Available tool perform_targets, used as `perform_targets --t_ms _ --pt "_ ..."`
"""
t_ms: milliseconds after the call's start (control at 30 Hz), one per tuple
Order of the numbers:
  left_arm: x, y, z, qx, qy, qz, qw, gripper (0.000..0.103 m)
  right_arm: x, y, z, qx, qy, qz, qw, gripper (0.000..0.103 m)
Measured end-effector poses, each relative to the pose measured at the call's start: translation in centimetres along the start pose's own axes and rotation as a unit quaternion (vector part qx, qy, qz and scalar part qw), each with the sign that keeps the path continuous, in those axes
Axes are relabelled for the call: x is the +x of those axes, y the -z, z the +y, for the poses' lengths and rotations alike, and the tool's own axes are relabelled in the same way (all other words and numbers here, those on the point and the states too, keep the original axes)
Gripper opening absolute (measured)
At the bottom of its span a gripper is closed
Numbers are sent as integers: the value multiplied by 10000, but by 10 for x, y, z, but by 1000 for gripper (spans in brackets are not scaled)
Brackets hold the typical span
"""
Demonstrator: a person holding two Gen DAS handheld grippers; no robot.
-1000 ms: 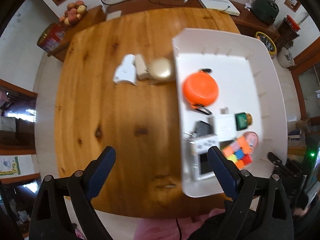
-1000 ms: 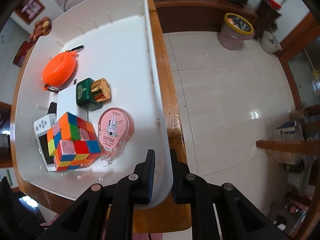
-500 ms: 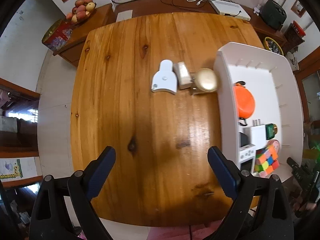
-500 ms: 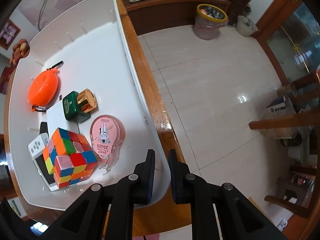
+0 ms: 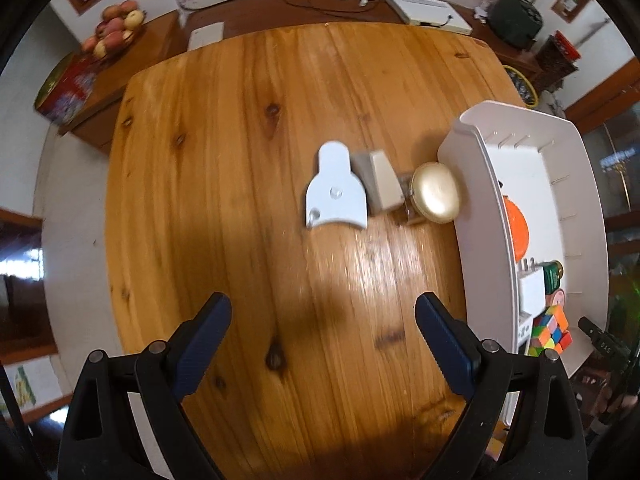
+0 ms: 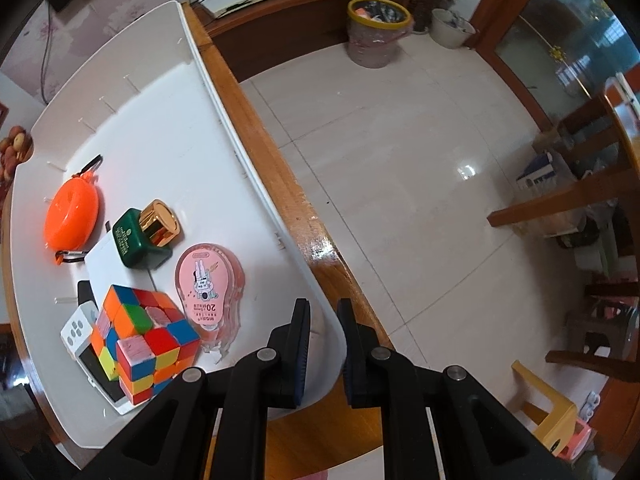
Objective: Organize rigid objects
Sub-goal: 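Move the left tool to the white plastic stand and grasp it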
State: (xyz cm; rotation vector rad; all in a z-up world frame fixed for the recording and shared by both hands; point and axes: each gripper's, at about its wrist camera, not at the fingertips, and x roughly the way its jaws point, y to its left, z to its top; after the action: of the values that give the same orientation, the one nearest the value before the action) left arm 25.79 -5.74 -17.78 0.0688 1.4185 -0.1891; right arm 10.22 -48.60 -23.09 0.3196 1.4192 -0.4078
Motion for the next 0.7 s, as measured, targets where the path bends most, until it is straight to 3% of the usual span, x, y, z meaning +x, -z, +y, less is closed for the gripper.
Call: perform_targets --t_ms 233,433,700 --pt "32 -23 4 243 241 -33 9994 94 2 -1 1 202 183 35 9996 14" --pt "64 -35 0 525 107 171 9984 94 4 -4 6 282 345 120 9989 14" --pt "93 -48 -1 506 -1 397 9979 94 5 -9 6 371 381 215 9984 15"
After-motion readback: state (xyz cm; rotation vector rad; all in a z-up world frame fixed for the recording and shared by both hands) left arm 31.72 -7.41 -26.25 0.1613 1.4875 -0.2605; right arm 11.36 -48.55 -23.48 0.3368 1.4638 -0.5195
